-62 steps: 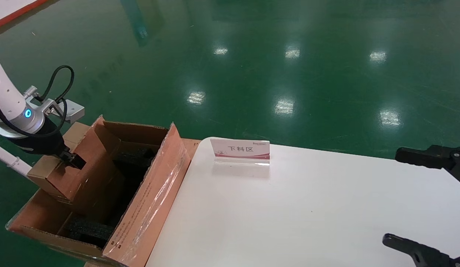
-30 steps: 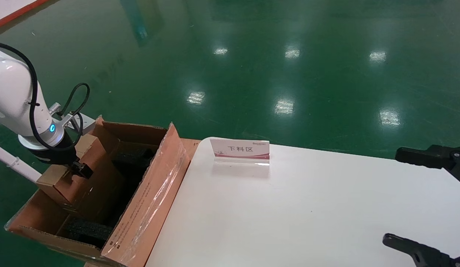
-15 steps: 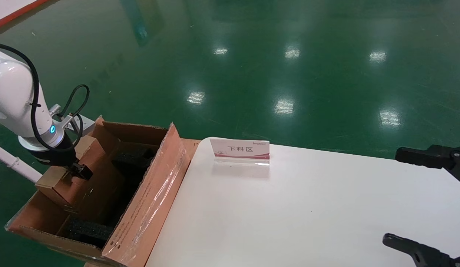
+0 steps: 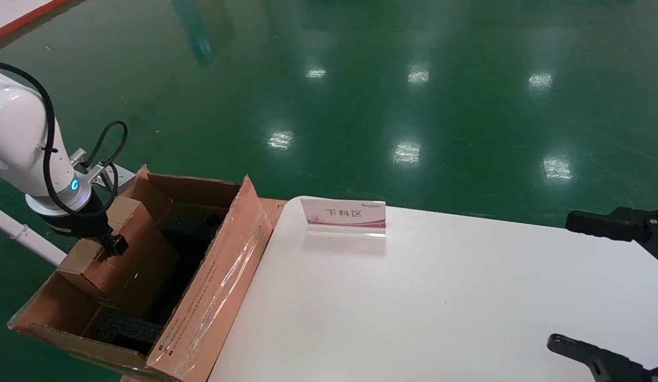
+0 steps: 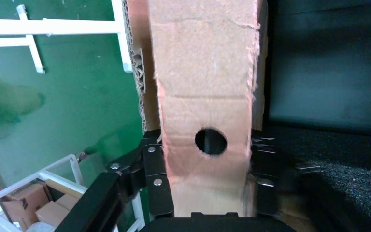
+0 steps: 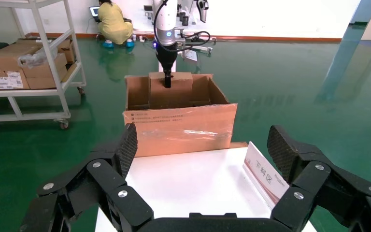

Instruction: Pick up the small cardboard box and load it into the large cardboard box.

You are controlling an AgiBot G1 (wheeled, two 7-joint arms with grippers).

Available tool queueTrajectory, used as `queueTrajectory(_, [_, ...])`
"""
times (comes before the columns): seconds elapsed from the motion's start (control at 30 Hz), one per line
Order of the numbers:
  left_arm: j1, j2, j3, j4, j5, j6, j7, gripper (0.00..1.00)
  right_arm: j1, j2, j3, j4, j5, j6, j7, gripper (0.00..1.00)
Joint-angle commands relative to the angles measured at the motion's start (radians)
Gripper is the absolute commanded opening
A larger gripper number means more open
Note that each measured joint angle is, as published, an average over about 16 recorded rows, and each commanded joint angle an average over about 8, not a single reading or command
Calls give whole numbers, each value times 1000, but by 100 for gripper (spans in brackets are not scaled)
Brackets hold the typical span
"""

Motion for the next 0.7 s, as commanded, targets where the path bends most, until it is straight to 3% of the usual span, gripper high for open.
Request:
queueTrajectory(0.03, [0, 0, 0, 0, 0, 0, 0, 100, 0, 0, 0, 0, 0, 0, 0, 100])
queueTrajectory(0.7, [-25, -1, -6, -41, 16, -21, 10, 100, 0, 0, 0, 0, 0, 0, 0, 100])
